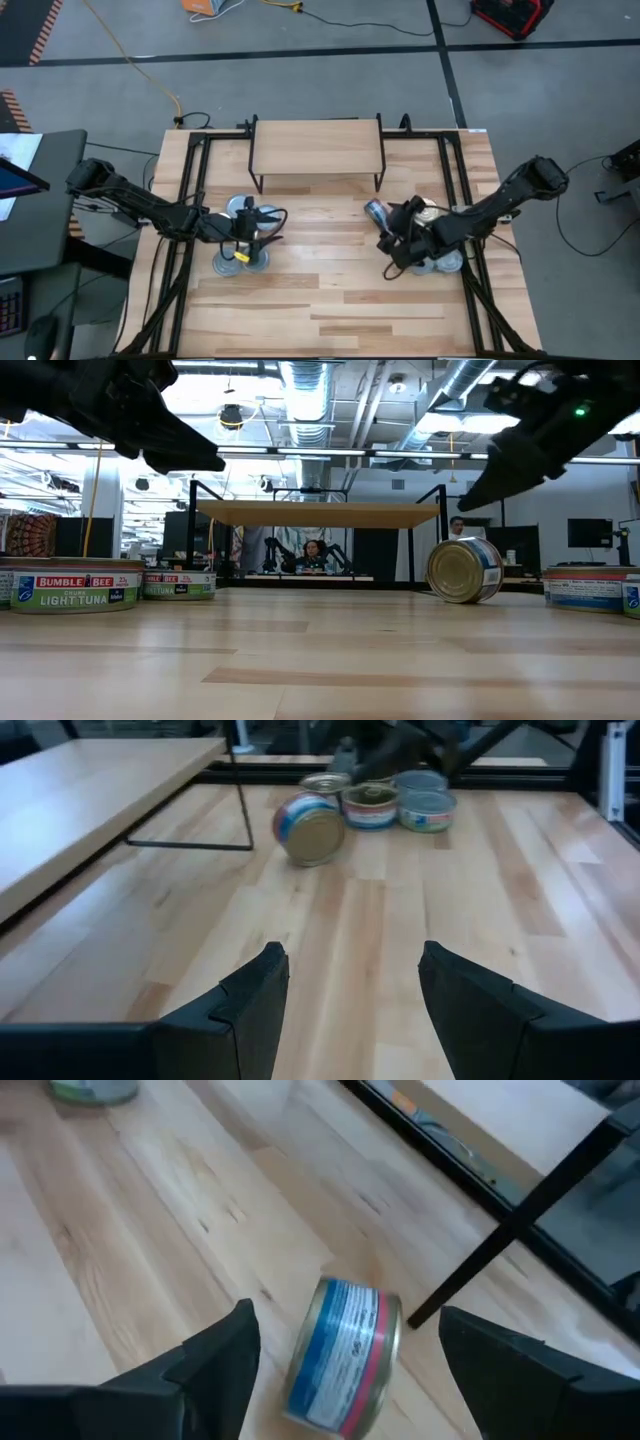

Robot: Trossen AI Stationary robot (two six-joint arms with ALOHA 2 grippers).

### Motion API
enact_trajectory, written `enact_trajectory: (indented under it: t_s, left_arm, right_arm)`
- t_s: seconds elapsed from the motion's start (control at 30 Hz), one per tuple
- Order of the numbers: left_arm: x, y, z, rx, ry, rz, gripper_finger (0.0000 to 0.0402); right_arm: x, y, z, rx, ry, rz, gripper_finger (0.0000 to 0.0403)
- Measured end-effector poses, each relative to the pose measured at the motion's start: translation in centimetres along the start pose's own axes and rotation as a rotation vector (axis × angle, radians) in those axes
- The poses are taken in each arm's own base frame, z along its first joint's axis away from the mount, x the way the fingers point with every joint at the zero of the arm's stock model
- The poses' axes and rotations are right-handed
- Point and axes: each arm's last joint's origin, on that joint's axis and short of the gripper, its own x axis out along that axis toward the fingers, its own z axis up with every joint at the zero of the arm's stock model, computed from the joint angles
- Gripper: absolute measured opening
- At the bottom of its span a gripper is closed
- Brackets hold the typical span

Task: Stack canned seafood by type on shelf
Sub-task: Put the pink and blue tuna on the shelf

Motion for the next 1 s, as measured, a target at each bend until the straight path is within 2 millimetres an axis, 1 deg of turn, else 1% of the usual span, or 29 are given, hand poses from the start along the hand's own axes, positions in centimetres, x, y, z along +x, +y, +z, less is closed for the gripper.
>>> enact_trajectory:
  t_s: [0.1, 0.2, 0.33, 0.4, 0.67, 0.83, 1.0]
  left_arm:
    - [0.0, 0.0, 0.0, 0.0, -0.001, 0.004, 0.0214]
    - [0.0, 0.0, 0.0, 0.0, -0.001, 0.004, 0.0214]
    - [0.0, 0.0, 0.0, 0.0, -0.001, 0.002, 0.0214]
    - [0.0, 0.0, 0.0, 0.0, 0.0, -0.008, 0.0214]
    - [0.0, -0.1, 0.0, 0.0, 0.002, -0.028, 0.0214]
    - [0.0, -0.1, 0.0, 0.0, 0.004, -0.028, 0.0214]
    - [0.0, -0.1, 0.0, 0.001, 0.004, -0.028, 0.0214]
  right_arm:
    - [-0.1, 0.0, -1.1, 0.026, 0.002, 0.009, 0.034]
    - [0.2, 0.0, -2.2, 0.049, -0.006, 0.024, 0.0358]
    - [0.7, 0.0, -2.8, 0.086, -0.014, 0.035, 0.0389]
    - [0.9, -0.1, -2.9, 0.091, -0.014, 0.033, 0.0397]
    - [2.0, -0.4, -2.8, 0.097, 0.016, -0.003, 0.0398]
    - [3.1, 0.8, -3.4, 0.105, 0.017, -0.009, 0.0399]
    - [4.1, 1.7, -4.6, 0.074, 0.04, -0.029, 0.0395]
